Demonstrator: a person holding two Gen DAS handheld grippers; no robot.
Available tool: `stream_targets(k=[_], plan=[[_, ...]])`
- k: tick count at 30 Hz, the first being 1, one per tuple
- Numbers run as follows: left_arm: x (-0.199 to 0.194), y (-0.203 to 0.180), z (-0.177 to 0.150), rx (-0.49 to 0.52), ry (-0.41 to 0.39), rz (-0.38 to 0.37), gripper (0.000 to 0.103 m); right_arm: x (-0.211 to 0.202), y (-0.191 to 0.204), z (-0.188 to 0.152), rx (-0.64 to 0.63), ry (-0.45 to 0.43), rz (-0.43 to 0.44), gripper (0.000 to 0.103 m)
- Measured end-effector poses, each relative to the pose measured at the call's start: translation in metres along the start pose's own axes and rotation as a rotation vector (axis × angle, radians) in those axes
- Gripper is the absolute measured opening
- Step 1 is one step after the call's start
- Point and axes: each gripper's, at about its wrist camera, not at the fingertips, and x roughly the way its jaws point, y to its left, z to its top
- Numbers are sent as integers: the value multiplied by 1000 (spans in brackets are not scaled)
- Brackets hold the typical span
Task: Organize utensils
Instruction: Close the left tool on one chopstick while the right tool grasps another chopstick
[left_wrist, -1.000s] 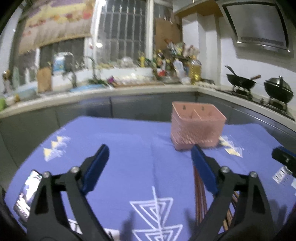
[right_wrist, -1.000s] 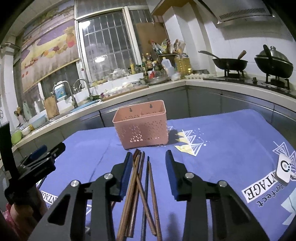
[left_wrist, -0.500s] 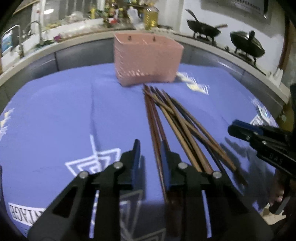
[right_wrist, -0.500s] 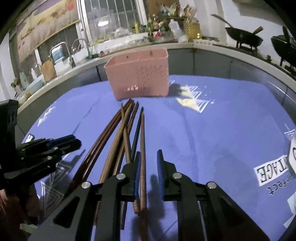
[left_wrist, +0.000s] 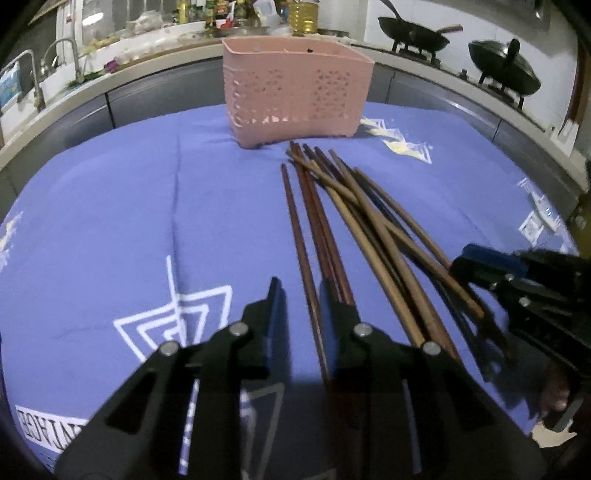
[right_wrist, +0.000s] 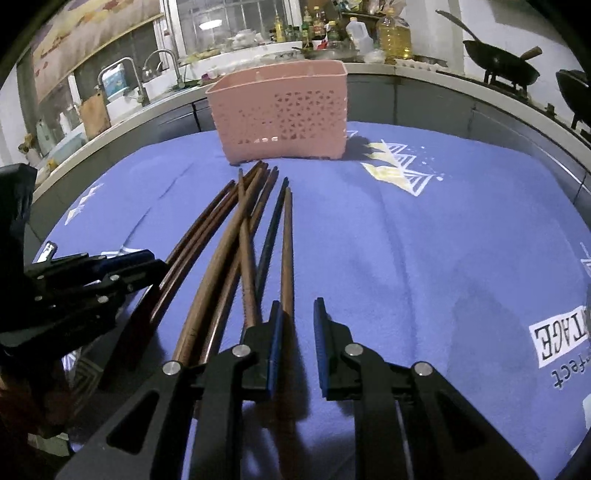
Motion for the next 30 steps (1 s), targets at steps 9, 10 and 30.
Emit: stream_targets(k=[9, 10, 30], plan=[[5, 4, 7, 19, -3, 43, 8, 4, -23, 7, 32, 28, -35, 18], [6, 8, 8, 12, 5, 37, 8, 6, -26, 10, 34, 37, -22, 18], [63, 27, 81, 88, 20, 39, 15, 74, -12, 94, -86, 172, 92, 7]])
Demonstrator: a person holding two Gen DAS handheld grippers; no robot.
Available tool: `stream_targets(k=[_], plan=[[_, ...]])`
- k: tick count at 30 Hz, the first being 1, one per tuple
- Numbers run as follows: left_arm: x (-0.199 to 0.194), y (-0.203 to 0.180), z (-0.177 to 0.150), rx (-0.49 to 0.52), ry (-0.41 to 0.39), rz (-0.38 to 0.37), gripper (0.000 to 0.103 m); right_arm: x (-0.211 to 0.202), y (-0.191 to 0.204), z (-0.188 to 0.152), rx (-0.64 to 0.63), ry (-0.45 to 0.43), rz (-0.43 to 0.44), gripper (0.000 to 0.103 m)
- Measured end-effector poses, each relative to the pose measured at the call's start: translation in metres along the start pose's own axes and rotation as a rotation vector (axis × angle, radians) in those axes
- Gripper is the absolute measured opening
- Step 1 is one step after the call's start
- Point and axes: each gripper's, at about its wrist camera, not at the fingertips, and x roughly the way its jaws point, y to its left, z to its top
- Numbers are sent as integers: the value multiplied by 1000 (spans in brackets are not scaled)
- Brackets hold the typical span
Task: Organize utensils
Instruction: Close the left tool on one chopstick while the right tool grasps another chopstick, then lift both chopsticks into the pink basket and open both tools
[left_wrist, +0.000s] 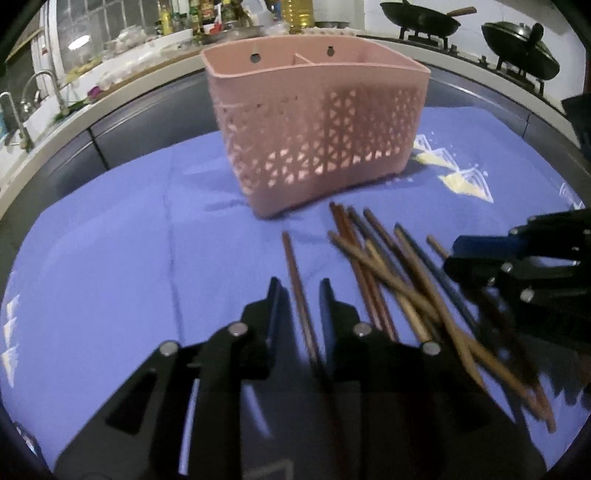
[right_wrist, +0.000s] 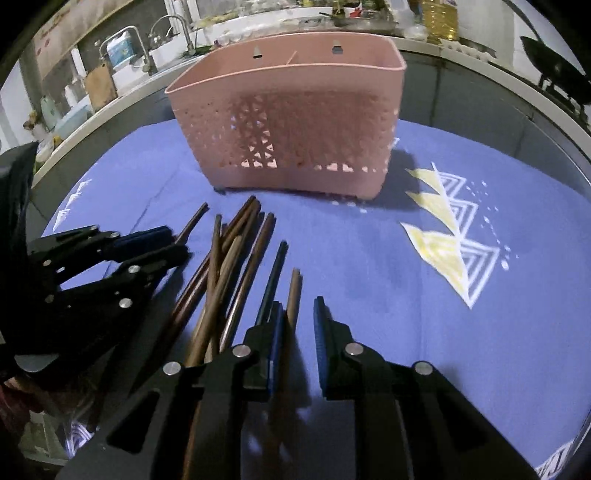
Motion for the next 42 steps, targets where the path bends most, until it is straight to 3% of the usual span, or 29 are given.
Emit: stream_targets(k=[1, 5, 8, 14, 21, 24, 29, 33, 37, 42], plan=[[3, 1, 3, -3, -1, -32, 6, 2, 0, 2, -4, 11, 26, 6], [-2, 5, 4, -30, -13, -78, 4, -8, -6, 6, 18, 8, 76, 5], [-33, 19, 4, -101, -90, -167, 4, -52, -6, 2, 21, -137, 125, 5], [-108, 32, 12, -153, -259, -257, 4, -125, 1, -3, -17, -406, 144, 5], [-181, 37, 56, -142, -468, -251, 4, -176, 5, 42, -11, -632, 136, 5], [-203, 39, 93, -134, -544, -231, 4, -186, 4, 69, -5, -678, 151, 5], [-224, 48, 160, -107, -686, -123, 4, -195, 7, 132, 13, -830, 98, 5], [-210, 53, 188, -113, -700, -66, 4, -175, 6, 178, 74, -925, 64, 5], [-174, 62, 196, -117, -649, -32, 4, -144, 4, 203, 94, -957, 46, 5], [-132, 70, 181, -120, -571, -54, 4, -105, 5, 202, 76, -935, 21, 5]])
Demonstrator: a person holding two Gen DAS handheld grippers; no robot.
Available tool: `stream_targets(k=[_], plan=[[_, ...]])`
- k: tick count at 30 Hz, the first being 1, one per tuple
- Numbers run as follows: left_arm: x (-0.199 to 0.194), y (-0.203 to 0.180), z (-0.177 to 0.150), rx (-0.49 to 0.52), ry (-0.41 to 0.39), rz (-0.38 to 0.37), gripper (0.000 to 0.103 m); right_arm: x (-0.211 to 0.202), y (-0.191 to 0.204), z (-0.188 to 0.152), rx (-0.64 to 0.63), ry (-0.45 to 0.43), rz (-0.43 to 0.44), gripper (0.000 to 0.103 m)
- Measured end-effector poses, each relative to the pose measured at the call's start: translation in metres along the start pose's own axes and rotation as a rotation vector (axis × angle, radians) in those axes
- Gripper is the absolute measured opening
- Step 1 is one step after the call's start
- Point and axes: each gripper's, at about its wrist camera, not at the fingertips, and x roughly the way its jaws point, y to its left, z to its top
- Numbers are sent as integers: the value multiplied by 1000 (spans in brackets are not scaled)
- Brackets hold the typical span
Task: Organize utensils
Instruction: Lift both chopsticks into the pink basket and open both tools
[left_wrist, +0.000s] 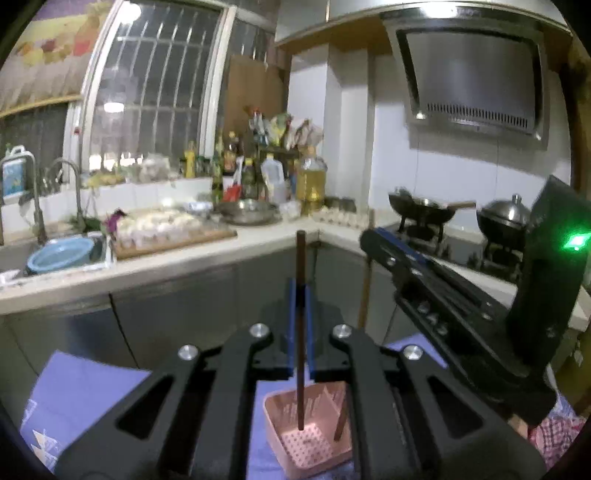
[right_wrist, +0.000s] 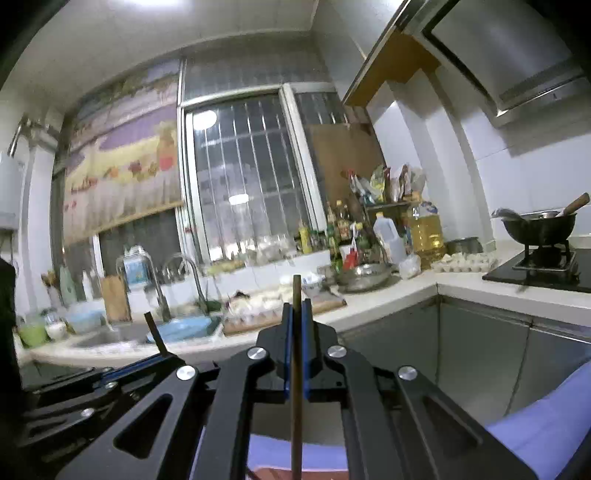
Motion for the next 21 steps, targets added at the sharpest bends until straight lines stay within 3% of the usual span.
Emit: stream_targets(k=[6, 8, 9, 10, 15, 18, 21], plan=[[27, 3, -43, -41, 143, 7, 6, 9, -10, -50, 15, 139, 8, 5], [29, 2, -48, -36, 170, 36, 23, 7, -9, -57, 23, 184, 19, 6], [27, 2, -48, -37, 168, 47, 38, 6, -10, -58, 25, 205, 19, 7], [19, 3, -46, -44, 140, 63, 43, 3, -9, -58, 25, 214, 21, 9], [-32, 6, -31, -70, 30, 117, 43, -36, 0, -42, -8, 179, 11, 31], [-76, 5, -37, -82, -27, 147, 43, -71, 1, -38, 14, 168, 20, 32], [-104, 1, -64, -83, 1, 131, 43, -104, -1, -48, 40, 223, 47, 32]])
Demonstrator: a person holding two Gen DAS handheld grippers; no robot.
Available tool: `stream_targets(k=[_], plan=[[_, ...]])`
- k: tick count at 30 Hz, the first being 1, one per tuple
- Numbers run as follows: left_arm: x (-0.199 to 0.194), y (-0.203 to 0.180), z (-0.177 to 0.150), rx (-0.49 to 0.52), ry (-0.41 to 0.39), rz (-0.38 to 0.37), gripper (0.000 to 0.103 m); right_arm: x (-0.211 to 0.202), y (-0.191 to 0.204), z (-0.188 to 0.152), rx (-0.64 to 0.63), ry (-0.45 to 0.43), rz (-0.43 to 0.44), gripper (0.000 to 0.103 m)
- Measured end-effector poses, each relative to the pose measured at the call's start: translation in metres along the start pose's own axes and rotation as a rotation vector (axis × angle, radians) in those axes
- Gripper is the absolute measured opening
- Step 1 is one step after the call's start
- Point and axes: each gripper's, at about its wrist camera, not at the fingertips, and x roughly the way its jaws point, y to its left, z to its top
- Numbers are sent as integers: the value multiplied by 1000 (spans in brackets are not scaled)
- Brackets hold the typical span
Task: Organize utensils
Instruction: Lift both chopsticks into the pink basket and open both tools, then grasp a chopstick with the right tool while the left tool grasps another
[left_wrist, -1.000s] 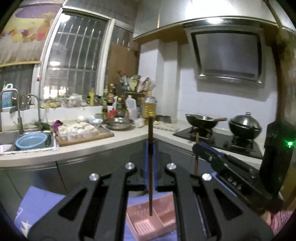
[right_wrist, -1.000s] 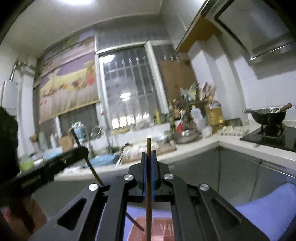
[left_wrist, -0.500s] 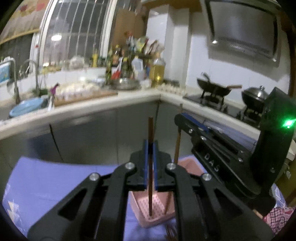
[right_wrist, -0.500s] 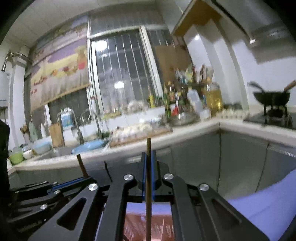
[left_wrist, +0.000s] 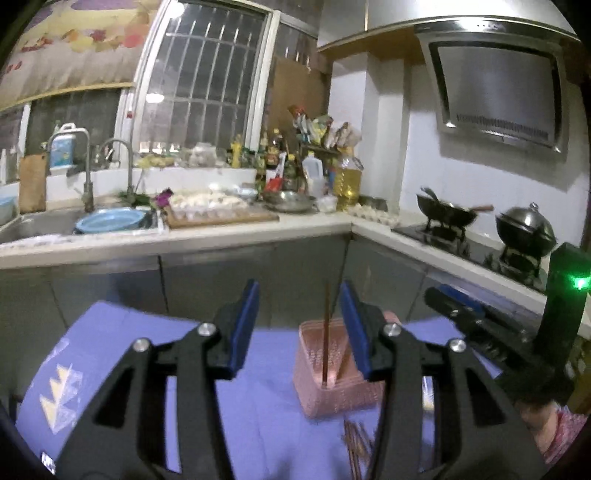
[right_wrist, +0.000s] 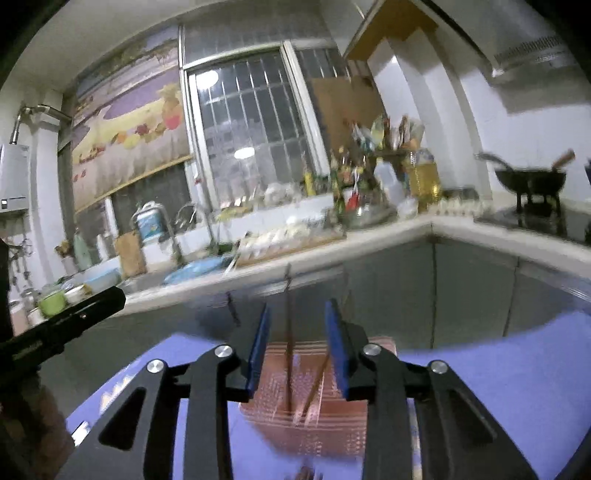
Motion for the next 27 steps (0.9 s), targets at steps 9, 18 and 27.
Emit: stream_targets(k=[9, 18, 27], plan=[[5, -14, -120, -25, 380, -135, 43, -12, 14, -137, -67, 535, 25, 31], [10, -40, -162, -11, 493, -188, 43, 5, -3, -159, 134, 618, 64, 30], [30, -37, -157, -64, 547, -237, 43, -13, -30, -149, 266, 599, 133, 6]])
